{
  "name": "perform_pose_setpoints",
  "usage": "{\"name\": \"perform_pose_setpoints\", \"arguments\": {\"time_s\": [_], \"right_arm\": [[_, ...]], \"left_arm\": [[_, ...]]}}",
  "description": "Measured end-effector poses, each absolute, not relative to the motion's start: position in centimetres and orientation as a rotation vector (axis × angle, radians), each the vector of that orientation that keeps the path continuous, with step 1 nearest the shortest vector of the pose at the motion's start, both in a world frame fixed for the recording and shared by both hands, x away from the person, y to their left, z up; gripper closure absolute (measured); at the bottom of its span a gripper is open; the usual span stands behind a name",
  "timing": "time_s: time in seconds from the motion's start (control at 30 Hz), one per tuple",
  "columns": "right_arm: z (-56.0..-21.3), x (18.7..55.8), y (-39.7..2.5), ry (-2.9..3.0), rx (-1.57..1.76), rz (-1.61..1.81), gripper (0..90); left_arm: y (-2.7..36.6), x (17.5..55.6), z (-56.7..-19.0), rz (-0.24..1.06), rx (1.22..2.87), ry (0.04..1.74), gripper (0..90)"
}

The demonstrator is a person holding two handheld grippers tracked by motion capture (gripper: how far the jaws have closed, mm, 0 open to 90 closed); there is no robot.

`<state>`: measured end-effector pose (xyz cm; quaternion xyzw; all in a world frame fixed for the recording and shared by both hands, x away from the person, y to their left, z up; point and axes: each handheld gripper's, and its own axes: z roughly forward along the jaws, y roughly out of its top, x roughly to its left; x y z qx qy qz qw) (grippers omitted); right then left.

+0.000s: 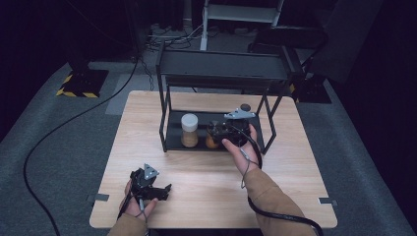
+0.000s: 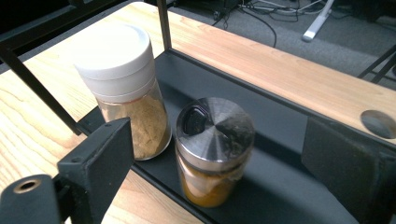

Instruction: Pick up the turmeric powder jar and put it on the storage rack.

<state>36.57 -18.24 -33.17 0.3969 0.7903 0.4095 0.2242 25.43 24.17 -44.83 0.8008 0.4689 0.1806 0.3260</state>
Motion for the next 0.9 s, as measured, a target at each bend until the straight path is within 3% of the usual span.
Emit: {"name": "perform_pose_setpoints", "arguments": {"time_s": [0.9], "right_arm": [[-31.8,31.5,-23.2,2.155,1.063,1.15,9.1]], "left_arm": [[24.1,25.5,-44.8,0.475,2.103,1.227,0.4]]}}
